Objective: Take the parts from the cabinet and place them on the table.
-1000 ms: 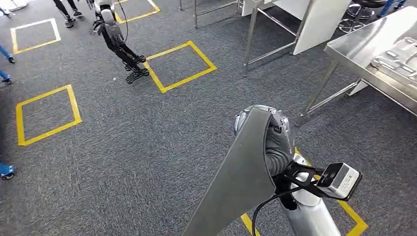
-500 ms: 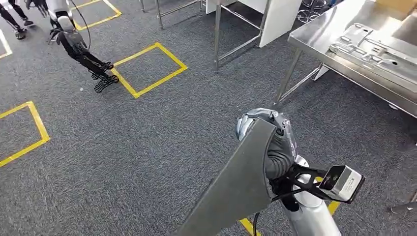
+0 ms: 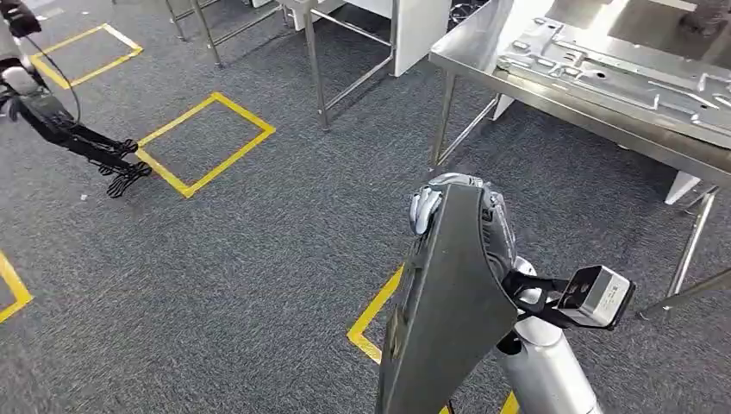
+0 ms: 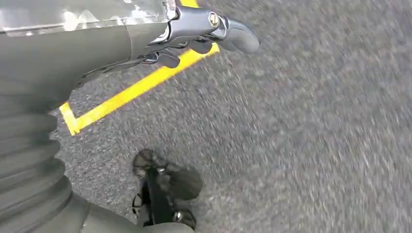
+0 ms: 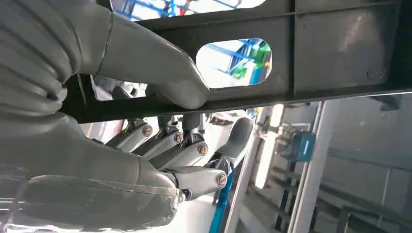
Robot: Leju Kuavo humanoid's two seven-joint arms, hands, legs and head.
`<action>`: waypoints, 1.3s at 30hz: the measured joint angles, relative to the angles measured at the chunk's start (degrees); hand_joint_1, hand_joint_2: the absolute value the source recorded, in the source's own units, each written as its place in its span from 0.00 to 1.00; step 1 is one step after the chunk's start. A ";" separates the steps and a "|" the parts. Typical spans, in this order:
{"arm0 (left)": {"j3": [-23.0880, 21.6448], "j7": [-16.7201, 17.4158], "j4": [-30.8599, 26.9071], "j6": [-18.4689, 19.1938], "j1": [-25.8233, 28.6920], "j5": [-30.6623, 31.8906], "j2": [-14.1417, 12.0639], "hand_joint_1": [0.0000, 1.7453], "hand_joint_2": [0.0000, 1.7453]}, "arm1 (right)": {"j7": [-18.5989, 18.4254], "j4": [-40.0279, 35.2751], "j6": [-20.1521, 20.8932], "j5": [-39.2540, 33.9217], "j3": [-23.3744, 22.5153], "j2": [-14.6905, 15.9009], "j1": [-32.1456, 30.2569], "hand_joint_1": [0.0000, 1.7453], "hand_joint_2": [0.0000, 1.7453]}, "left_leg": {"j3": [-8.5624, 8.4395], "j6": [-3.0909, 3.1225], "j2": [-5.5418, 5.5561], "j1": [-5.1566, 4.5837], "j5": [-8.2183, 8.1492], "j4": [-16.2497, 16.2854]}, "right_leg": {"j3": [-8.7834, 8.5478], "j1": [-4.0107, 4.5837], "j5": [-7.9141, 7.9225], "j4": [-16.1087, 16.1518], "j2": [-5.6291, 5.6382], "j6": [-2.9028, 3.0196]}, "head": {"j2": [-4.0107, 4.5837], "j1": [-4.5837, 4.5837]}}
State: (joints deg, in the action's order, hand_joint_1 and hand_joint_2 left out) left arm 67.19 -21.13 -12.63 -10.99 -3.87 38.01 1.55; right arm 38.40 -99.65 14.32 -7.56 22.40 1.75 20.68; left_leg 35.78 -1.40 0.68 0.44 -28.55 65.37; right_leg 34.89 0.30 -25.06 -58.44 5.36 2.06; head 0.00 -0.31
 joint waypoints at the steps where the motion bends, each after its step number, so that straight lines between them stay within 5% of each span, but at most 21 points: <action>1: 0.02 0.00 0.00 0.02 0.03 -0.09 0.00 0.00 1.00 | 0.00 0.11 0.02 -0.04 0.00 0.00 0.13 1.00 1.00 | -2.30 0.72 2.06 -0.11 2.37 -5.24 | -0.03 -0.03 0.03 0.01 0.74 -0.01 | 0.00 0.02; 2: 0.09 0.02 0.00 0.02 0.00 -0.13 -0.11 0.00 1.00 | 0.00 0.26 0.09 -0.09 0.00 0.00 0.25 1.00 1.00 | -2.96 1.41 5.43 0.19 1.48 -7.38 | 0.24 -0.08 0.09 -0.05 1.05 -0.23 | 0.00 0.31; 6: 0.35 0.39 0.00 -0.29 -0.08 -0.31 0.15 0.00 1.00 | 0.02 0.68 0.20 -0.50 0.07 0.00 0.52 1.00 1.00 | -3.69 1.67 2.64 -0.39 2.43 -8.79 | 0.89 -0.75 0.91 0.75 4.08 -1.94 | 0.00 -0.04; 7: 0.37 0.44 0.00 -0.42 -0.18 -0.31 0.40 0.00 1.00 | 0.02 0.72 0.18 -0.70 0.07 0.04 0.55 1.00 1.00 | -4.22 1.59 1.52 0.17 3.06 -9.91 | 0.79 -0.66 0.44 0.14 1.80 -1.76 | 0.00 -0.02; 9: 0.55 0.50 0.00 -0.66 0.04 -0.29 0.44 0.00 1.00 | 0.13 0.96 0.15 -1.03 0.13 0.09 1.43 1.00 1.00 | -4.50 2.09 0.03 0.02 3.21 -10.48 | 3.72 -0.35 -3.57 -5.58 -3.64 -2.19 | 0.00 0.64; 12: 0.98 0.54 0.00 -0.63 0.39 -0.20 0.48 0.00 1.00 | 0.11 1.40 0.04 -1.05 0.22 0.11 1.42 1.00 1.00 | -4.49 2.13 -2.65 -0.01 2.86 -10.32 | 9.36 -1.04 -7.86 -17.17 -4.73 -3.17 | 0.00 0.68; 13: 1.07 0.54 0.00 -0.39 0.36 -0.11 0.50 0.00 1.00 | 0.02 1.58 -0.09 -1.07 0.26 0.11 1.44 1.00 1.00 | -4.56 2.02 -3.47 0.04 2.67 -10.22 | 9.05 -1.28 -6.83 -16.58 -4.92 -3.48 | 0.00 0.66; 15: 1.14 0.54 0.00 0.11 0.17 0.24 0.63 0.00 1.00 | -0.18 1.66 -0.13 -1.05 0.31 0.11 1.53 1.00 1.00 | -4.74 1.64 -4.79 0.17 2.10 -9.71 | 4.39 -1.63 -2.22 -8.03 -5.94 -3.83 | 0.00 0.68; 16: 1.14 0.52 0.00 0.15 0.10 0.28 0.72 0.00 1.00 | -0.17 1.64 -0.13 -1.07 0.33 0.11 1.63 1.00 1.00 | -4.82 1.34 -5.38 0.20 1.66 -9.19 | 1.26 -1.64 -0.06 -2.39 -7.47 -3.86 | 0.00 0.68; 17: 1.16 0.52 0.00 0.15 0.07 0.33 0.70 0.00 1.00 | -0.17 1.68 -0.13 -1.07 0.35 0.11 1.80 1.00 1.00 | -4.73 0.85 -5.79 -0.02 1.18 -8.71 | 0.04 -1.16 -0.83 -0.01 -10.04 -3.31 | 0.00 0.66; 21: 1.22 0.52 0.00 0.17 -0.20 0.46 0.79 0.00 1.00 | -0.37 1.79 -0.39 -1.05 0.44 0.07 1.88 1.00 1.00 | -5.37 -0.48 -7.83 -0.19 0.65 -8.51 | 0.48 -0.73 -0.51 -0.18 -7.38 -2.07 | 0.00 0.55; 22: 1.22 0.52 0.00 0.17 -0.31 0.48 0.87 0.00 1.00 | -0.37 1.77 -0.46 -1.07 0.44 0.04 1.88 1.00 1.00 | -5.32 -0.81 -7.98 -0.06 0.18 -8.41 | 0.10 -1.40 -0.25 0.29 -6.66 -1.60 | 0.00 0.53; 24: 1.22 0.52 0.00 0.26 -0.37 0.50 1.05 0.00 1.00 | -0.46 1.82 -0.63 -1.07 0.46 -0.17 2.15 1.00 1.00 | -3.59 -1.20 -3.10 0.43 -3.35 -3.45 | 0.00 -1.49 -0.11 0.46 -5.71 -1.09 | 0.00 0.31; 25: 1.27 0.55 0.00 0.24 -0.26 0.42 1.03 0.00 1.00 | -0.48 1.88 -0.63 -1.07 0.46 -0.35 2.11 1.00 1.00 | -1.31 -1.38 -1.91 0.45 -5.80 1.52 | 0.02 -1.46 -0.10 0.46 -4.93 -1.04 | 0.02 0.16; 27: 1.36 0.57 0.00 0.24 0.08 0.24 1.03 0.00 1.00 | -0.50 2.17 -0.61 -1.07 0.48 -0.35 1.99 1.00 1.00 | 2.81 -1.53 -1.20 0.43 -8.50 9.77 | 0.07 -1.27 -0.08 0.39 -3.33 -0.91 | 0.02 0.11; 28: 1.36 0.59 0.00 0.24 0.18 0.22 1.07 0.00 1.00 | -0.50 2.32 -0.59 -1.07 0.48 -0.35 1.89 1.00 1.00 | 3.33 -1.45 -1.20 0.44 -7.78 10.30 | 0.04 -1.23 -0.08 0.33 -2.53 -0.91 | 0.02 0.15; 29: 1.38 0.61 0.00 0.24 0.20 0.20 1.11 0.00 1.00 | -0.50 2.45 -0.53 -1.07 0.50 -0.35 1.87 1.00 1.00 | 2.59 -1.27 -1.16 0.44 -5.82 8.15 | 0.01 -1.21 -0.08 0.25 -1.73 -0.92 | 0.00 0.13; 31: 1.38 0.70 0.00 0.20 0.15 0.02 1.14 0.00 1.00 | -0.50 2.65 -0.39 -1.07 0.50 -0.39 1.88 1.00 1.00 | -2.07 -0.69 0.31 0.47 0.33 -2.65 | -0.08 -1.19 -0.13 0.02 -0.03 -1.02 | 0.02 0.15; 33: 1.40 0.92 0.00 0.20 0.18 -0.07 1.09 0.00 1.00 | -0.37 2.86 -0.39 -1.11 0.52 -0.48 2.01 1.00 1.00 | -4.10 0.02 4.56 0.67 0.76 -7.73 | 0.32 -1.16 0.12 -0.04 1.27 -1.62 | 0.02 0.33; 37: 1.42 1.11 0.00 0.70 0.03 -0.22 1.16 0.00 1.00 | -0.31 3.24 -0.39 -1.18 0.57 -0.55 1.93 1.00 1.00 | -4.45 1.15 2.16 0.76 1.43 -8.73 | 0.78 -1.33 0.96 0.73 3.78 -3.55 | 0.00 0.07; 39: 1.42 1.64 0.00 1.24 -0.14 -0.13 1.22 0.00 1.00 | -0.26 3.35 -0.39 -1.31 0.59 -0.52 2.17 1.00 1.00 | -4.77 2.03 0.94 0.75 2.09 -9.55 | 2.43 -1.10 -1.92 -2.76 -2.81 -3.39 | 0.02 0.79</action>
State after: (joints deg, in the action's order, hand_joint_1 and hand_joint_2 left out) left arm 68.61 -19.50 -12.63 -9.75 -4.01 37.88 2.78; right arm 38.14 -96.30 13.92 -8.87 22.99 1.22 22.86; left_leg 31.01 0.63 1.62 1.19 -26.46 55.83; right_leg 37.32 -0.81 -26.98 -61.19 2.55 -1.33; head 0.02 0.48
